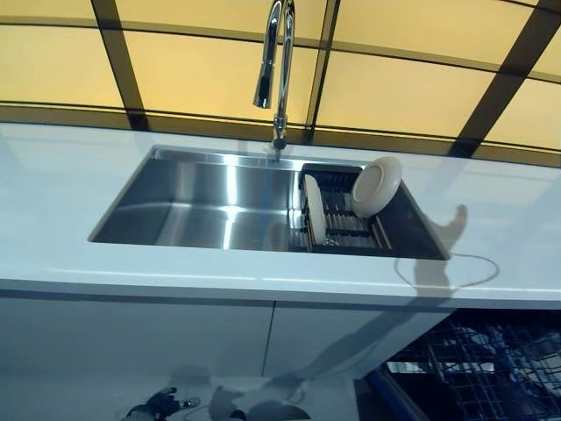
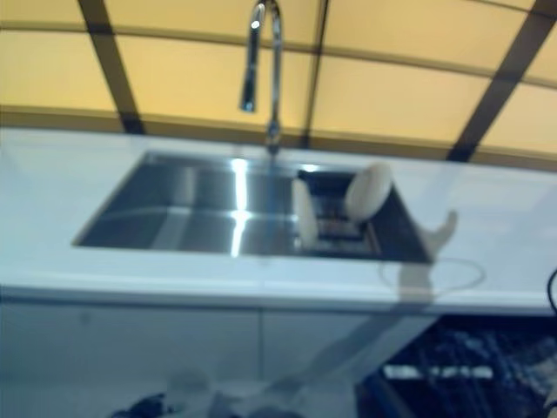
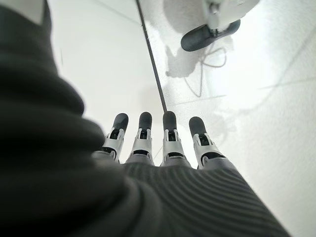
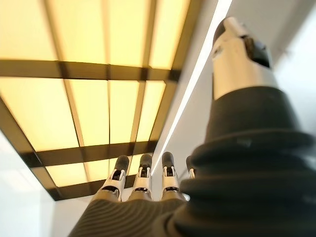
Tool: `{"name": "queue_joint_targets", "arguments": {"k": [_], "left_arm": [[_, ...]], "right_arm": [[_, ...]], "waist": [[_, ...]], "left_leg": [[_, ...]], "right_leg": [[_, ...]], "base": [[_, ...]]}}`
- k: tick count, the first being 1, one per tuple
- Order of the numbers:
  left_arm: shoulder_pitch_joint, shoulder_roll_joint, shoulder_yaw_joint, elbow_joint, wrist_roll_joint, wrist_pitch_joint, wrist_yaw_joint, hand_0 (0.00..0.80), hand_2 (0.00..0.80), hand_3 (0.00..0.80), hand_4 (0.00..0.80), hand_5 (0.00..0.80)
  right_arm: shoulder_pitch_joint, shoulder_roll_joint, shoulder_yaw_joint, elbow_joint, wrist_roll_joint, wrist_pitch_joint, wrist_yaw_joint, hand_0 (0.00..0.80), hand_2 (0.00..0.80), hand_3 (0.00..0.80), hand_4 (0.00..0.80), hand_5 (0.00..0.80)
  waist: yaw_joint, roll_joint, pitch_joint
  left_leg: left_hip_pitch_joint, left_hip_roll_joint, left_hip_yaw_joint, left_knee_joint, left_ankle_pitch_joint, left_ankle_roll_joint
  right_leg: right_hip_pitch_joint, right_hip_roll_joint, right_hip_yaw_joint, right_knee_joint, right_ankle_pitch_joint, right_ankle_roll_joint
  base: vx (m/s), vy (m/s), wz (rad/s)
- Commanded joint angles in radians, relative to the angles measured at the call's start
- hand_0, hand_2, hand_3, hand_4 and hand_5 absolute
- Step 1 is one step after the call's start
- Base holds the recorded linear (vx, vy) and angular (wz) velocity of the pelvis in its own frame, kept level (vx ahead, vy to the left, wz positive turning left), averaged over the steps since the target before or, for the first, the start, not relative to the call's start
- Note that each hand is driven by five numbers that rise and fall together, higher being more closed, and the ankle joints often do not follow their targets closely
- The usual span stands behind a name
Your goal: Take plates into dishwasher
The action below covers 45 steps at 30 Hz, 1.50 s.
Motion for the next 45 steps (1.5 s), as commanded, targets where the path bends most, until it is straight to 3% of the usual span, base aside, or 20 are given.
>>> {"name": "queue_joint_targets", "arguments": {"k": [1, 7, 11, 16, 20, 26, 35, 45], "left_arm": [[-0.005, 0.034, -0.007, -0.009, -0.024, 0.032, -0.005, 0.000, 0.000, 0.000, 0.000, 0.000], [-0.004, 0.001, -0.045, -0.001, 0.002, -0.008, -0.044, 0.000, 0.000, 0.000, 0.000, 0.000], [-0.021, -0.013, -0.090, -0.013, 0.025, -0.017, -0.053, 0.000, 0.000, 0.000, 0.000, 0.000], [-0.021, -0.019, -0.094, 0.004, 0.001, 0.017, -0.072, 0.000, 0.000, 0.000, 0.000, 0.000], [-0.014, -0.023, -0.086, 0.032, 0.017, 0.020, -0.093, 0.000, 0.000, 0.000, 0.000, 0.000], [-0.026, -0.015, -0.086, 0.030, 0.010, 0.037, -0.101, 0.000, 0.000, 0.000, 0.000, 0.000], [-0.062, -0.020, -0.087, 0.015, -0.026, 0.071, -0.087, 0.000, 0.000, 0.000, 0.000, 0.000], [-0.108, -0.011, -0.088, -0.015, -0.099, 0.064, -0.018, 0.000, 0.000, 0.000, 0.000, 0.000]], "right_arm": [[-0.146, -0.033, 0.120, -0.023, -0.056, 0.088, 0.129, 0.000, 0.000, 0.000, 0.000, 0.000], [-0.217, 0.023, 0.192, 0.105, -0.085, 0.158, 0.311, 0.000, 0.000, 0.000, 0.000, 0.000], [-0.253, 0.071, 0.227, 0.119, -0.111, 0.176, 0.316, 0.000, 0.000, 0.000, 0.000, 0.000], [-0.252, 0.107, 0.254, 0.076, -0.166, 0.205, 0.318, 0.000, 0.000, 0.000, 0.000, 0.000], [-0.227, 0.139, 0.262, 0.040, -0.161, 0.301, 0.346, 0.000, 0.000, 0.000, 0.000, 0.000], [-0.195, 0.157, 0.256, -0.021, -0.097, 0.346, 0.363, 0.000, 0.000, 0.000, 0.000, 0.000], [-0.143, 0.188, 0.228, -0.094, -0.023, 0.370, 0.338, 0.000, 0.000, 0.000, 0.000, 0.000], [-0.155, 0.205, 0.218, -0.105, 0.050, 0.320, 0.278, 0.000, 0.000, 0.000, 0.000, 0.000]], "waist": [[0.021, -0.013, 0.006], [0.052, -0.005, -0.014], [0.058, 0.002, -0.022], [0.053, 0.005, -0.024], [0.048, 0.001, -0.021], [0.037, -0.001, -0.001], [0.025, -0.001, 0.044], [0.021, 0.007, 0.114]], "left_leg": [[0.049, 0.057, 0.012, 0.068, -0.101, -0.067], [0.064, 0.070, -0.017, -0.020, -0.046, -0.100], [0.066, 0.066, -0.018, -0.058, -0.025, -0.115], [0.058, 0.054, -0.022, -0.068, -0.020, -0.118], [0.052, 0.049, -0.018, -0.068, -0.020, -0.114], [0.025, 0.049, -0.013, -0.068, -0.015, -0.116], [-0.003, 0.050, -0.010, -0.068, -0.012, -0.114], [-0.063, 0.053, -0.019, -0.068, 0.002, -0.118]], "right_leg": [[0.042, 0.041, -0.022, -0.059, 0.159, -0.028], [0.127, 0.066, -0.054, -0.149, 0.145, -0.045], [0.145, 0.068, -0.077, -0.179, 0.150, -0.044], [0.147, 0.064, -0.087, -0.184, 0.152, -0.040], [0.136, 0.061, -0.078, -0.184, 0.156, -0.035], [0.101, 0.061, -0.067, -0.184, 0.163, -0.028], [0.070, 0.058, -0.056, -0.184, 0.168, -0.024], [0.015, 0.065, -0.043, -0.184, 0.174, -0.026]], "base": [[0.088, -0.117, 0.20], [0.155, -0.050, 0.31], [0.114, 0.019, 0.02], [0.131, 0.066, 0.02], [0.126, 0.052, 0.03], [0.033, 0.016, 0.01], [-0.010, 0.005, -0.01], [-0.080, -0.014, 0.00]]}}
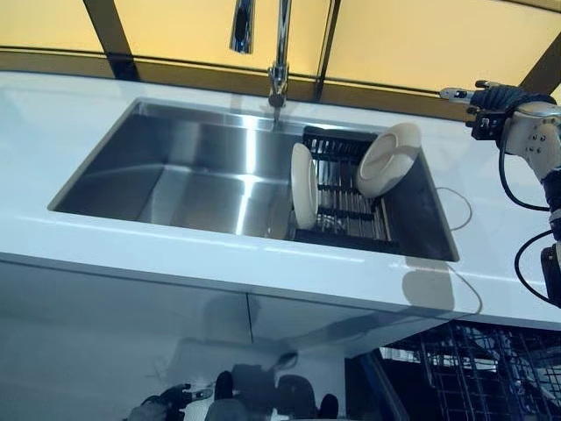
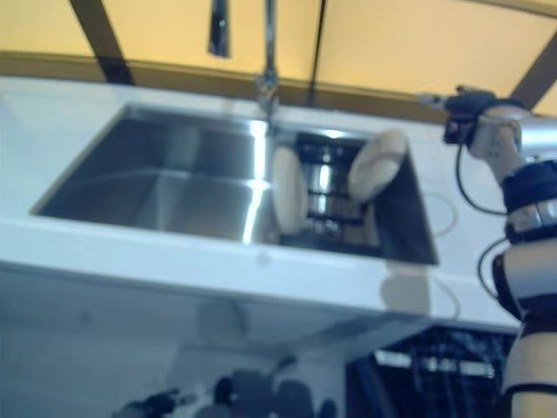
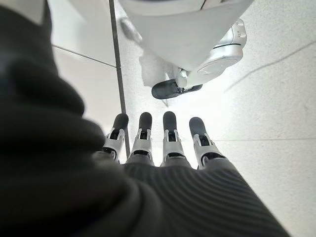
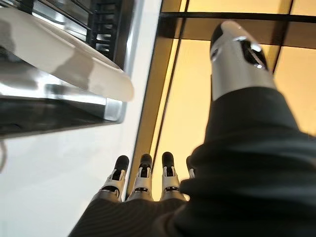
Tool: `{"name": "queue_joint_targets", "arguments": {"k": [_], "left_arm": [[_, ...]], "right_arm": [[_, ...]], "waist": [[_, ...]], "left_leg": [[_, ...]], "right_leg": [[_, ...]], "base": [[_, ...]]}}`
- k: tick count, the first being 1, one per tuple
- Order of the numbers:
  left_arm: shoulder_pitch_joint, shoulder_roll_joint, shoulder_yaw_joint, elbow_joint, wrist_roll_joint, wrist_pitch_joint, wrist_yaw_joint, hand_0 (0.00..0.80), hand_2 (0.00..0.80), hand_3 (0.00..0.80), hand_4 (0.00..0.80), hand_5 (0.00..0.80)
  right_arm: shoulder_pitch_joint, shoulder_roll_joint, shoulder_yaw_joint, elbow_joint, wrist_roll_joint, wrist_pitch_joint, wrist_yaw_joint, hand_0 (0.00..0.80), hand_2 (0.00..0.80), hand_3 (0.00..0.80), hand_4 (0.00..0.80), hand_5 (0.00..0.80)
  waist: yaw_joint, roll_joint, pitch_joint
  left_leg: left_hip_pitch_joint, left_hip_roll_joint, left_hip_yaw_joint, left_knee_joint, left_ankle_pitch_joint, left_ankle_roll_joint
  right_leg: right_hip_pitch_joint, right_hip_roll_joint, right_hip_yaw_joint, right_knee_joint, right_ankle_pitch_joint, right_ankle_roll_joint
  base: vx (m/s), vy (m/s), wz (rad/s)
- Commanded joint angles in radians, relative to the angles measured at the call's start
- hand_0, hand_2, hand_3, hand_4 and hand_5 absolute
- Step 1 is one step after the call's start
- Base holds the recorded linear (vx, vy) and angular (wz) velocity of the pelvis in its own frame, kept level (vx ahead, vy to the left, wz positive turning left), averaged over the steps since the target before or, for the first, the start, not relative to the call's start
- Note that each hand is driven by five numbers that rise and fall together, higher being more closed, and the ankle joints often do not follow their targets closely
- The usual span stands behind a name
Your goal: Take plates into dishwasher
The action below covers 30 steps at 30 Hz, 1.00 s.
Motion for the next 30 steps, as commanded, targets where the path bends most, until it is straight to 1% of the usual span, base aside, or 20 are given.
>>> {"name": "queue_joint_targets", "arguments": {"k": [1, 4, 6, 14, 23, 30], "left_arm": [[-0.068, 0.053, -0.039, 0.003, -0.068, -0.024, 0.054, 0.000, 0.000, 0.000, 0.000, 0.000], [-0.070, 0.050, -0.030, -0.009, -0.091, -0.031, 0.076, 0.000, 0.000, 0.000, 0.000, 0.000], [-0.073, 0.050, -0.024, -0.019, -0.102, -0.020, 0.083, 0.000, 0.000, 0.000, 0.000, 0.000], [-0.089, 0.049, -0.026, -0.024, -0.117, -0.003, 0.072, 0.000, 0.000, 0.000, 0.000, 0.000], [-0.096, 0.053, -0.030, -0.033, -0.140, -0.013, 0.077, 0.000, 0.000, 0.000, 0.000, 0.000], [-0.114, 0.051, -0.016, -0.051, -0.192, -0.039, 0.116, 0.000, 0.000, 0.000, 0.000, 0.000]], "right_arm": [[-0.111, -0.039, 0.045, -0.051, 0.035, -0.078, -0.025, 0.000, 0.000, 0.000, 0.000, 0.000], [-0.102, -0.044, 0.036, -0.058, 0.038, -0.073, -0.012, 0.000, 0.000, 0.000, 0.000, 0.000], [-0.096, -0.045, 0.031, -0.060, 0.036, -0.071, -0.005, 0.000, 0.000, 0.000, 0.000, 0.000], [-0.103, -0.031, 0.037, -0.054, 0.017, -0.071, -0.010, 0.000, 0.000, 0.000, 0.000, 0.000], [-0.118, -0.035, 0.054, -0.043, 0.013, -0.066, 0.006, 0.000, 0.000, 0.000, 0.000, 0.000], [-0.110, -0.021, 0.055, -0.046, -0.011, -0.055, 0.015, 0.000, 0.000, 0.000, 0.000, 0.000]], "waist": [[-0.002, -0.015, 0.048], [-0.005, -0.012, 0.052], [-0.005, -0.011, 0.054], [-0.008, -0.008, 0.064], [-0.010, -0.006, 0.071], [-0.011, -0.001, 0.079]], "left_leg": [[0.010, -0.026, 0.002, -0.003, -0.061, 0.012], [0.007, -0.026, 0.001, -0.003, -0.059, 0.010], [0.006, -0.026, 0.002, -0.003, -0.058, 0.009], [-0.005, -0.022, 0.007, -0.003, -0.052, 0.005], [-0.007, -0.021, 0.006, -0.003, -0.049, 0.002], [-0.011, -0.022, 0.004, -0.003, -0.047, 0.001]], "right_leg": [[-0.021, -0.037, 0.003, 0.000, 0.003, 0.046], [-0.022, -0.036, 0.004, 0.000, 0.002, 0.044], [-0.022, -0.036, 0.002, 0.000, 0.002, 0.043], [-0.031, -0.030, 0.003, 0.000, -0.001, 0.039], [-0.032, -0.027, 0.006, 0.000, -0.002, 0.037], [-0.035, -0.029, 0.006, 0.000, -0.001, 0.035]], "base": [[-0.034, 0.011, 0.00], [0.000, 0.000, 0.00], [0.000, 0.000, 0.00], [-0.004, 0.001, 0.00], [0.000, 0.000, 0.00], [0.000, 0.000, 0.00]]}}
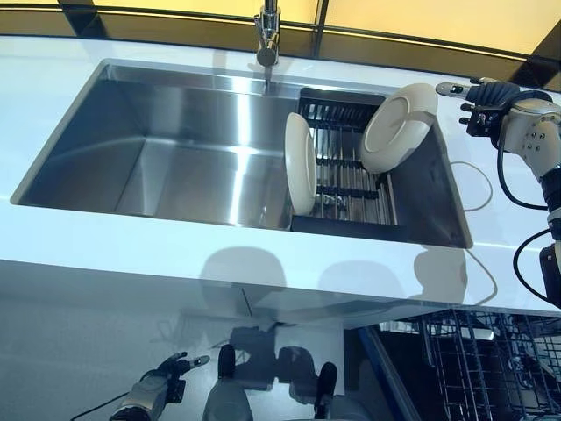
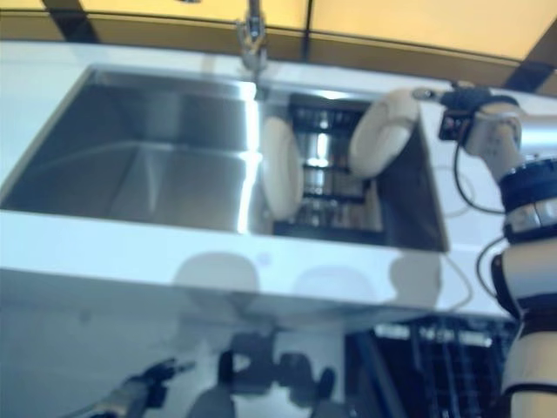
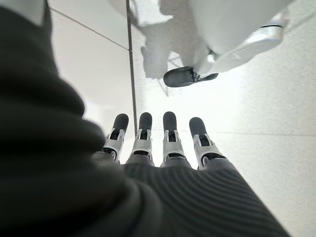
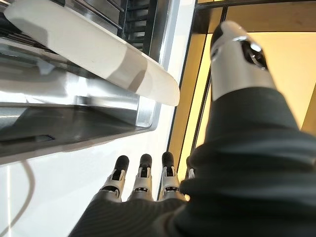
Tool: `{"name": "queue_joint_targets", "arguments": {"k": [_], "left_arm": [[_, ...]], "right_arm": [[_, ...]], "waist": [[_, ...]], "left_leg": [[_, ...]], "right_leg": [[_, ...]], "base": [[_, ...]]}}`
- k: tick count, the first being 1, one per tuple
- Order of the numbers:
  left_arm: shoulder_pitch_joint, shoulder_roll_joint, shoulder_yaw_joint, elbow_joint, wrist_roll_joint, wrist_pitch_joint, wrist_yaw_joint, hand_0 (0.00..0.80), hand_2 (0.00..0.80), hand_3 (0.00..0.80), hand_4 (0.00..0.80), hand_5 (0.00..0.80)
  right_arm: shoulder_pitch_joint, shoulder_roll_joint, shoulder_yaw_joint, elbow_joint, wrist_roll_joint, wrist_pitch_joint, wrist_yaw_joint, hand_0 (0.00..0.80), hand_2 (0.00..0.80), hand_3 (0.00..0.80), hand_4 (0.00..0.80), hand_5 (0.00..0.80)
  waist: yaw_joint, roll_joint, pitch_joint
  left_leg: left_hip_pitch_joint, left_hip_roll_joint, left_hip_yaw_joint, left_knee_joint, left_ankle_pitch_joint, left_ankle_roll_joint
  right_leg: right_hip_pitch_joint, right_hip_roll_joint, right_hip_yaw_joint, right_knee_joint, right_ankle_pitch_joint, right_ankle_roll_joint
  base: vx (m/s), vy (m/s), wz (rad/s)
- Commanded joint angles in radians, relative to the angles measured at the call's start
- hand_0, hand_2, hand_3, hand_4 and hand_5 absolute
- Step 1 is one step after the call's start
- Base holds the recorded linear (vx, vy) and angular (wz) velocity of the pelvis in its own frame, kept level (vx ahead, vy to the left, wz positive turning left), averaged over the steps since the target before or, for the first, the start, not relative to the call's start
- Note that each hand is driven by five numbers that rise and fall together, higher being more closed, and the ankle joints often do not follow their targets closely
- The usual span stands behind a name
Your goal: Take plates into dishwasher
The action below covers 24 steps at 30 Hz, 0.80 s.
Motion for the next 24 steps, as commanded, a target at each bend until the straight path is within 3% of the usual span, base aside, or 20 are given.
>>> {"name": "queue_joint_targets", "arguments": {"k": [1, 24], "left_arm": [[-0.055, 0.030, -0.015, 0.001, -0.052, -0.037, 0.030, 0.000, 0.000, 0.000, 0.000, 0.000], [-0.095, 0.030, -0.013, -0.030, -0.111, -0.004, 0.026, 0.000, 0.000, 0.000, 0.000, 0.000]], "right_arm": [[-0.109, -0.019, 0.057, -0.026, -0.034, -0.053, 0.004, 0.000, 0.000, 0.000, 0.000, 0.000], [-0.134, 0.004, 0.077, -0.030, -0.047, -0.057, 0.017, 0.000, 0.000, 0.000, 0.000, 0.000]], "waist": [[0.010, -0.013, 0.002], [0.009, -0.009, 0.033]], "left_leg": [[0.001, -0.022, 0.003, -0.003, -0.050, 0.002], [-0.019, -0.029, -0.003, -0.003, -0.044, 0.004]], "right_leg": [[-0.023, -0.029, 0.005, 0.000, -0.002, 0.035], [-0.042, -0.031, 0.004, 0.000, 0.006, 0.033]], "base": [[0.000, 0.000, 0.00], [-0.004, 0.001, 0.00]]}}
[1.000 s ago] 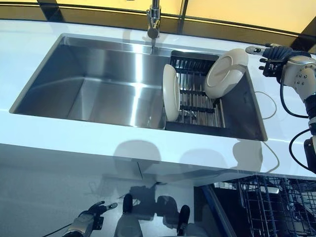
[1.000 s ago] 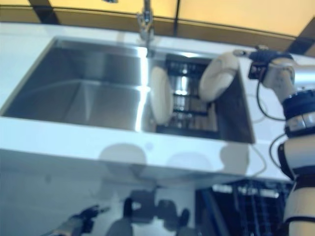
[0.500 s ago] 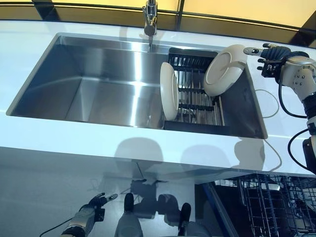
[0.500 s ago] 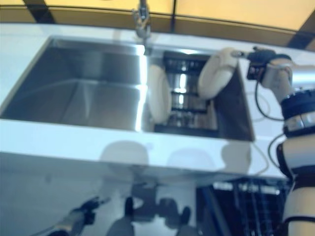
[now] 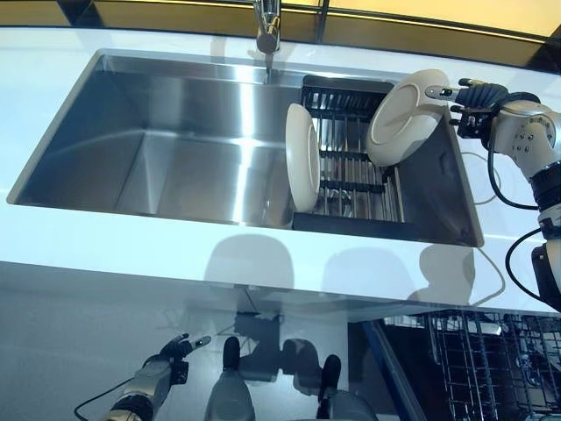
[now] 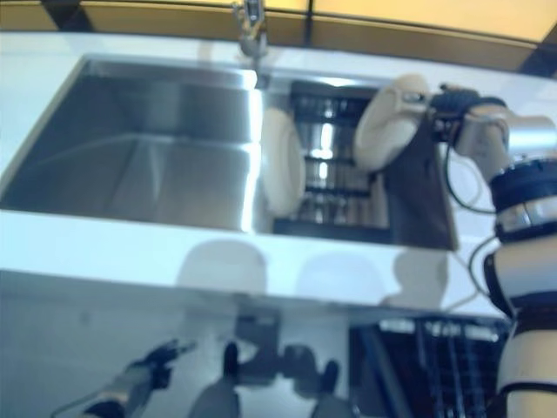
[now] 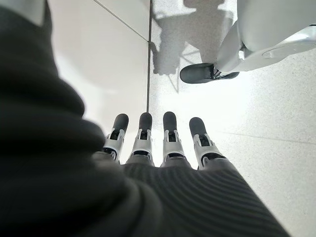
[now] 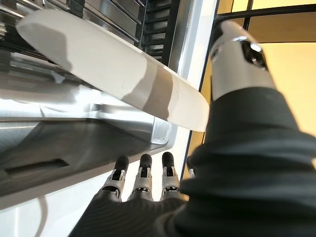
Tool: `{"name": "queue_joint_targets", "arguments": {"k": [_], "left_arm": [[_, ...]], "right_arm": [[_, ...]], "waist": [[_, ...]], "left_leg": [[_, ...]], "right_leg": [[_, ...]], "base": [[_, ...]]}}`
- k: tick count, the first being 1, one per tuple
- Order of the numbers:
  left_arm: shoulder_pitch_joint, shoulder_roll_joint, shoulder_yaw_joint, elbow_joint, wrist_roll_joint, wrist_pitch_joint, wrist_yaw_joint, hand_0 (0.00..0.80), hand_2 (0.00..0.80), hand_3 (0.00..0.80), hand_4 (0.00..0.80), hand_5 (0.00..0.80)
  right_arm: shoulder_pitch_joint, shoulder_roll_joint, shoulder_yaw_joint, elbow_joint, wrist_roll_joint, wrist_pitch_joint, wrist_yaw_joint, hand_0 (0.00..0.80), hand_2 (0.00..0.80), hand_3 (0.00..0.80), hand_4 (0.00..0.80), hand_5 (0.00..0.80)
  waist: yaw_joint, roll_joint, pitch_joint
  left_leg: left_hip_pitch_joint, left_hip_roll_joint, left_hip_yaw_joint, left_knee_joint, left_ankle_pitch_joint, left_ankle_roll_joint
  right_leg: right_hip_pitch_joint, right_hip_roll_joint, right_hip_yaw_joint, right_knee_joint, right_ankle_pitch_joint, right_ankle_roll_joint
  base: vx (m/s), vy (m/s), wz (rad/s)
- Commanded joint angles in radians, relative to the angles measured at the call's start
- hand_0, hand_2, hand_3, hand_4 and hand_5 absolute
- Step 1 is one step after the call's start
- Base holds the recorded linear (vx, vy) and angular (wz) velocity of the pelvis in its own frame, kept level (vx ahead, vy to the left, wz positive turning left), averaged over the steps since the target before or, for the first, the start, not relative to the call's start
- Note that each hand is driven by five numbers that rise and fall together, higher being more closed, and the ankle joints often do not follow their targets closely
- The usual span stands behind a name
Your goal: Take plates into dishwasher
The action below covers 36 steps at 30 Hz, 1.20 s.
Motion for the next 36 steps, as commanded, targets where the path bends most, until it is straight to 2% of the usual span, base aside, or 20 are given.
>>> {"name": "queue_joint_targets", "arguments": {"k": [1, 30, 31, 32, 33, 36], "left_arm": [[-0.047, 0.028, -0.028, 0.001, -0.033, -0.001, 0.014, 0.000, 0.000, 0.000, 0.000, 0.000], [-0.068, 0.021, -0.029, -0.013, -0.062, 0.014, 0.019, 0.000, 0.000, 0.000, 0.000, 0.000], [-0.070, 0.019, -0.030, -0.014, -0.067, 0.011, 0.023, 0.000, 0.000, 0.000, 0.000, 0.000], [-0.073, 0.017, -0.031, -0.016, -0.072, 0.012, 0.026, 0.000, 0.000, 0.000, 0.000, 0.000], [-0.075, 0.018, -0.033, -0.017, -0.078, 0.012, 0.026, 0.000, 0.000, 0.000, 0.000, 0.000], [-0.078, 0.016, -0.035, -0.021, -0.084, 0.012, 0.029, 0.000, 0.000, 0.000, 0.000, 0.000]], "right_arm": [[-0.132, -0.024, 0.076, -0.030, -0.026, -0.051, 0.010, 0.000, 0.000, 0.000, 0.000, 0.000], [-0.104, 0.024, 0.056, -0.061, -0.009, -0.033, 0.011, 0.000, 0.000, 0.000, 0.000, 0.000], [-0.101, 0.028, 0.058, -0.064, -0.013, -0.040, 0.007, 0.279, 0.279, 0.279, 0.279, 0.279], [-0.102, 0.031, 0.060, -0.066, -0.027, -0.052, 0.001, 0.703, 0.703, 0.703, 0.703, 0.703], [-0.104, 0.032, 0.061, -0.066, -0.038, -0.056, -0.005, 0.800, 0.800, 0.800, 0.800, 0.800], [-0.112, 0.033, 0.065, -0.064, -0.046, -0.068, -0.020, 0.800, 0.800, 0.800, 0.800, 0.800]], "waist": [[0.009, -0.025, 0.002], [0.013, -0.022, 0.023], [0.013, -0.021, 0.027], [0.013, -0.020, 0.029], [0.014, -0.019, 0.032], [0.016, -0.017, 0.038]], "left_leg": [[0.005, -0.029, -0.003, -0.003, -0.046, 0.004], [-0.005, -0.035, -0.005, -0.003, -0.043, 0.007], [-0.007, -0.035, -0.005, -0.003, -0.042, 0.007], [-0.009, -0.035, -0.005, -0.003, -0.041, 0.008], [-0.011, -0.037, -0.006, -0.003, -0.041, 0.009], [-0.015, -0.038, -0.007, -0.003, -0.040, 0.010]], "right_leg": [[-0.019, -0.032, 0.004, -0.001, 0.004, 0.033], [-0.029, -0.035, 0.001, -0.001, 0.009, 0.033], [-0.031, -0.035, 0.001, -0.001, 0.010, 0.033], [-0.033, -0.035, 0.000, -0.001, 0.010, 0.033], [-0.034, -0.035, 0.000, -0.001, 0.011, 0.032], [-0.037, -0.035, -0.002, -0.001, 0.011, 0.032]], "base": [[0.000, 0.000, 0.00], [0.000, 0.000, 0.00], [0.000, 0.000, 0.00], [0.000, 0.000, 0.00], [0.000, 0.000, 0.00], [-0.010, 0.002, 0.00]]}}
